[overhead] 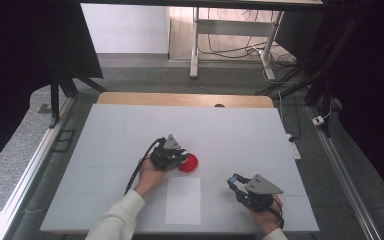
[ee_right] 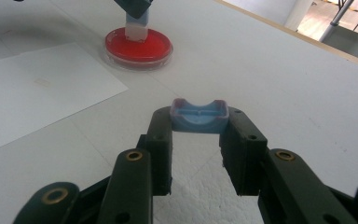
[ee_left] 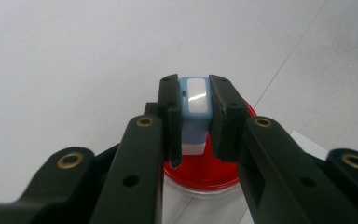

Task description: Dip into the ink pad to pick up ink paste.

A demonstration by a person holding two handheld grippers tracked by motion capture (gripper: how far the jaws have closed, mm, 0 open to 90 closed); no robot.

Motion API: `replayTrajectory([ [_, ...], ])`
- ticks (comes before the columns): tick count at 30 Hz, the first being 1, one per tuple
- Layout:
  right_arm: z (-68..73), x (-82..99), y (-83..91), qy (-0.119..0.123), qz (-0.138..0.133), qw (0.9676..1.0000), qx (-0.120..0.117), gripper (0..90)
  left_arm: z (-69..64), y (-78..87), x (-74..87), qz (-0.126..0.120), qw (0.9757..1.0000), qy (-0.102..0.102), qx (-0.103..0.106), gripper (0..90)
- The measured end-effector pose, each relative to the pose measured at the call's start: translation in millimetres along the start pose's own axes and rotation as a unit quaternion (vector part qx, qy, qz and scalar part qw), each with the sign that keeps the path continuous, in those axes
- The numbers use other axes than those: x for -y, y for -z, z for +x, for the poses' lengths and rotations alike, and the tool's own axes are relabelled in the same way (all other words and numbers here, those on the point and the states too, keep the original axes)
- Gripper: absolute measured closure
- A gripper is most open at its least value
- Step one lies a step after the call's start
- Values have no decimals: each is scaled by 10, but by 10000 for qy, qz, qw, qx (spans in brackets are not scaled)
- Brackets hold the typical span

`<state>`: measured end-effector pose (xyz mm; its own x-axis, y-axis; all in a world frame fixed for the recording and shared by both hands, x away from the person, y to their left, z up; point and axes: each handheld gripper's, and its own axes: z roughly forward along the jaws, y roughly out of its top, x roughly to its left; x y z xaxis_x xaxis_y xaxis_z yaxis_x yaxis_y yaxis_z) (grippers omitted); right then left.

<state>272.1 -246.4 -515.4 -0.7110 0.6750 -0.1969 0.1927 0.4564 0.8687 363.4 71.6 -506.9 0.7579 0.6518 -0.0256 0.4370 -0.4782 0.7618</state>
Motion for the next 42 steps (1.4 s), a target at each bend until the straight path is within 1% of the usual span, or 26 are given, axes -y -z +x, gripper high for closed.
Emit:
replayTrajectory([
  [3,2,1,-3,4,0,10000,-12,645,0,-1,1,3,10000,-6,4,758],
  [8,5,1,-5,4,11,10000,-10,645,-8,-14,-22,52,10000,-75,-12,758],
  [15,11,-2,-8,13,8,10000,2,645,-34,-18,-25,74,9999,-93,-87,758],
  [19,10,-3,-5,12,-5,10000,-6,645,-25,-14,-13,52,9999,-60,-65,759],
  [24,6,-2,0,11,-12,10000,-6,645,-3,-2,34,-63,10000,54,3,759],
  [26,5,-4,2,12,-10,10000,0,645,-2,2,50,-92,9999,60,6,759],
  [31,4,-6,11,4,-26,10000,5,645,-14,2,65,-129,9999,32,-24,760],
  [33,5,-7,12,3,-29,10000,7,645,-33,4,75,-149,9998,-38,-80,759],
  [37,5,-7,12,6,-36,10000,7,644,-51,1,81,-168,9997,-100,-135,760],
  [40,5,-7,7,14,-34,10000,2,644,-38,-7,52,-109,9998,-107,-94,759],
  [42,6,-7,5,20,-17,10000,1,644,-26,-17,16,-24,9999,-117,-64,759],
])
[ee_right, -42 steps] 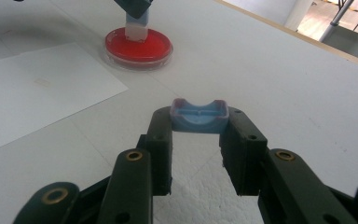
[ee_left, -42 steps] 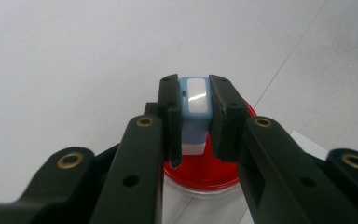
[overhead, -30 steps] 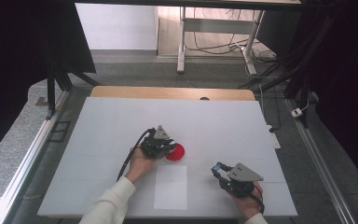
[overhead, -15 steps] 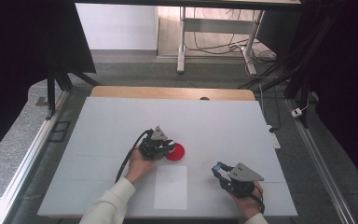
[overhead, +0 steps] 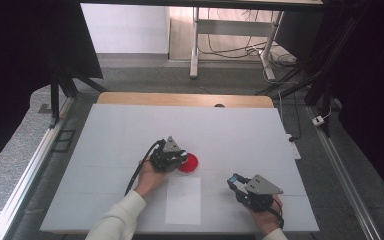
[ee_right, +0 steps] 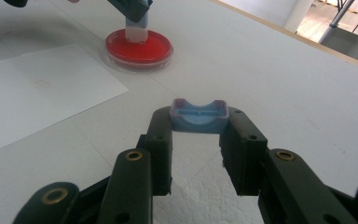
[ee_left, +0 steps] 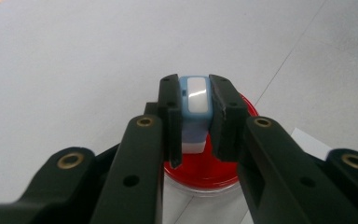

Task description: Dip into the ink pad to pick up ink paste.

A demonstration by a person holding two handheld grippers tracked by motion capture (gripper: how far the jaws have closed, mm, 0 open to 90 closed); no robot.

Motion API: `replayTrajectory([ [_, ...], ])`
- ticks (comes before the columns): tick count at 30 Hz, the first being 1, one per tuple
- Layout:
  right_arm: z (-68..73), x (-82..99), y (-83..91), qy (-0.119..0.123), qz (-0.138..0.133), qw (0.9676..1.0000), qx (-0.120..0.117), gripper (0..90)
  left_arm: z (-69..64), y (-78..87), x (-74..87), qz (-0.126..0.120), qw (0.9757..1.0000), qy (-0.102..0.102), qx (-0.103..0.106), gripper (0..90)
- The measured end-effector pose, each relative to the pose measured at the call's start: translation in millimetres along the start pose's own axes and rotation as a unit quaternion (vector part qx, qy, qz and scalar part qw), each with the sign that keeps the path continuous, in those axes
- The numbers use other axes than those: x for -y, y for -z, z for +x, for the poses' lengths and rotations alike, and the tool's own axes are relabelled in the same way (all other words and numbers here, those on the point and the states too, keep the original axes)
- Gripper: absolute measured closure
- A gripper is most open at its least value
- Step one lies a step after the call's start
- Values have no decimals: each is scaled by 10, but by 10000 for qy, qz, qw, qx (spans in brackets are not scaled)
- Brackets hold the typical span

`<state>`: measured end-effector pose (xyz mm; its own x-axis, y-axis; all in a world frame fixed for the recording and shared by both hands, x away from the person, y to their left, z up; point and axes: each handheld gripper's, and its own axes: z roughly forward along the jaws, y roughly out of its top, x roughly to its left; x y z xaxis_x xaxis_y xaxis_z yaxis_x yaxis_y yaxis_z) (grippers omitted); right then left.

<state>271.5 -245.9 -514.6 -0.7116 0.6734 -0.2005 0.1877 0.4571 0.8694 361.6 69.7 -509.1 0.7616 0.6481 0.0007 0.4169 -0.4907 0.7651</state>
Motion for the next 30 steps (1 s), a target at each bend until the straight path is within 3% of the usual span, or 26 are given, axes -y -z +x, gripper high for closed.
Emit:
replayTrajectory([
  [13,13,-7,5,9,-1,10000,26,644,-4,-4,7,-13,10000,15,-3,760],
  [20,7,-8,10,1,-22,10000,2,644,8,0,55,-152,9998,120,17,760],
  [30,13,-14,12,13,-44,10000,-11,644,6,12,25,-113,9999,57,8,758],
])
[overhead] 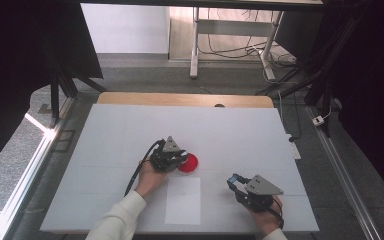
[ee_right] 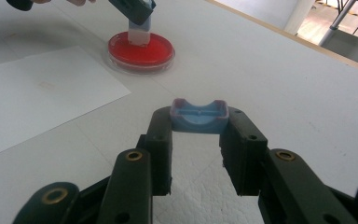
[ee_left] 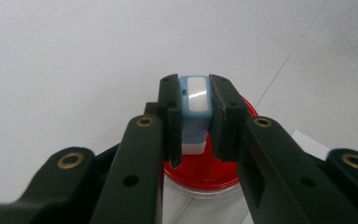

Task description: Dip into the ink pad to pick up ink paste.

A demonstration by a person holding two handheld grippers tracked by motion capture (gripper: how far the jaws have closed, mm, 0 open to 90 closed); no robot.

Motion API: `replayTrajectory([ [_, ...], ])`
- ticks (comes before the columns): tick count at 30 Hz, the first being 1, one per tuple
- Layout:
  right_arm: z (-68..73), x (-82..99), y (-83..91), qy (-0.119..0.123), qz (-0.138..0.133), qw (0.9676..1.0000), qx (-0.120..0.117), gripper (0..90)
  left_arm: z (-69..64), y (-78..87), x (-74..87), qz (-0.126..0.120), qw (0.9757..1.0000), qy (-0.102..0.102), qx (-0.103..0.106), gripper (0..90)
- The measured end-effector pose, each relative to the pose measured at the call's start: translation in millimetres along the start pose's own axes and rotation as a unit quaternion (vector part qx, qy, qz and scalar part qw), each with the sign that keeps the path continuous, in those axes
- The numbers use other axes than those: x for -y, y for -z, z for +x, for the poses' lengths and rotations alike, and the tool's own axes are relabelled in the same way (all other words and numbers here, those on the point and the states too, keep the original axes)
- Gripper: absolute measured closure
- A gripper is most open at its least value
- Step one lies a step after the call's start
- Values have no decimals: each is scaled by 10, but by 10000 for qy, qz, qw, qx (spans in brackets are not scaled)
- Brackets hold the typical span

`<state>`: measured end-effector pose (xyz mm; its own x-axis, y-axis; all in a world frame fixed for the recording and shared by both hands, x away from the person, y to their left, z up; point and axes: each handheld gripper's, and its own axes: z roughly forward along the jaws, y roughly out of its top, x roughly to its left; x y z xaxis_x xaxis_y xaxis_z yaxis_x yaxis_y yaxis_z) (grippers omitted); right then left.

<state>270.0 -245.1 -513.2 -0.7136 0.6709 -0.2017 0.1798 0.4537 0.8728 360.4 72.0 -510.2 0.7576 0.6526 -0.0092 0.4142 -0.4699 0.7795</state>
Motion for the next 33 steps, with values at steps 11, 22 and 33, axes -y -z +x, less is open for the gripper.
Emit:
replayTrajectory([
  [11,-30,5,6,-46,-3,10000,10,644,72,256,-80,-368,9990,243,119,756],
  [22,-30,6,-1,-56,-10,10000,2,644,45,520,-134,-596,9965,310,492,755],
  [33,-34,8,-18,-28,20,10000,2,644,-19,701,-164,-727,9937,317,789,754],
])
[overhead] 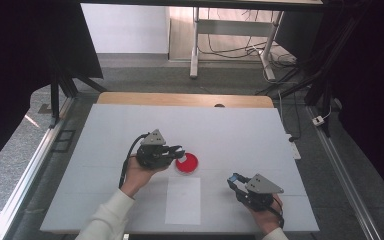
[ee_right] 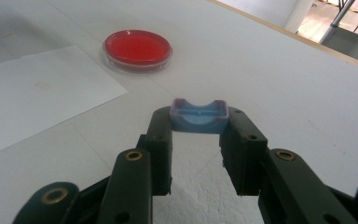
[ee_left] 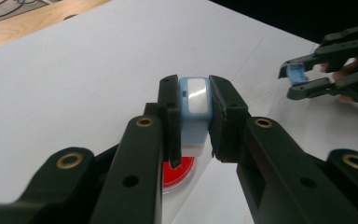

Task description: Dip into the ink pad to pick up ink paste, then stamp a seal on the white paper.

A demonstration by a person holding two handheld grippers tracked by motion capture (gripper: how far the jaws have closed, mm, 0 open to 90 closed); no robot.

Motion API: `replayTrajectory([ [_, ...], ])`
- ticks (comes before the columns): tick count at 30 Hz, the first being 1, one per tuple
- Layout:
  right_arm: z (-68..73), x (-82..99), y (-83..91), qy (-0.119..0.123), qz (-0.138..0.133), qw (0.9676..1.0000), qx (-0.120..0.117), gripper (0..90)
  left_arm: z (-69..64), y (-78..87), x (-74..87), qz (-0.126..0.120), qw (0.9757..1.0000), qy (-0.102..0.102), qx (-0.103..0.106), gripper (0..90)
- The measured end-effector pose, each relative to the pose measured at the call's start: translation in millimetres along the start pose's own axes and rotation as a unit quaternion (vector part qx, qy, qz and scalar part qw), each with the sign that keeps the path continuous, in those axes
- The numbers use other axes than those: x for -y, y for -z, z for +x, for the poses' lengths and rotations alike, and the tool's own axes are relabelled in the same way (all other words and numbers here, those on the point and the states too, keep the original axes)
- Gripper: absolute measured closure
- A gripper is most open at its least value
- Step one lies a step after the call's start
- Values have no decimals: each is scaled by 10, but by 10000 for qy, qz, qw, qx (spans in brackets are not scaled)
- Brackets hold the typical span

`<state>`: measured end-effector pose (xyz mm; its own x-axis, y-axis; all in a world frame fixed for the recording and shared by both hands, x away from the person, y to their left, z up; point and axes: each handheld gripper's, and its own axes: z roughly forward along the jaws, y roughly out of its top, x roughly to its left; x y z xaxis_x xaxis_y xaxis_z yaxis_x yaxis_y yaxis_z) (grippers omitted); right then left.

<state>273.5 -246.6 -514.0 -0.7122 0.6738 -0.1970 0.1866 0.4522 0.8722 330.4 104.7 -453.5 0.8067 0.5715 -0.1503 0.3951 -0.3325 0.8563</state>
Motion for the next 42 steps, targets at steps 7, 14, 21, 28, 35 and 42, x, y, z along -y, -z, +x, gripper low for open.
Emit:
replayTrajectory([
  [7,-3,5,-7,-2,22,10000,7,644,-60,82,-5,24,9998,-71,205,755],
  [14,-5,6,-11,-5,28,10000,-3,644,-106,137,18,5,9997,-76,252,755],
  [21,-6,3,-10,-13,22,10000,-1,644,-180,214,102,44,9994,-72,329,755],
  [28,-3,0,-2,-2,11,10000,15,644,-258,226,125,75,9991,-153,400,754],
  [35,-4,1,-8,-9,16,10000,16,644,-320,179,147,158,9985,-214,488,754],
  [42,-4,1,-7,-3,20,10000,34,644,-423,161,223,118,9986,-297,430,754],
])
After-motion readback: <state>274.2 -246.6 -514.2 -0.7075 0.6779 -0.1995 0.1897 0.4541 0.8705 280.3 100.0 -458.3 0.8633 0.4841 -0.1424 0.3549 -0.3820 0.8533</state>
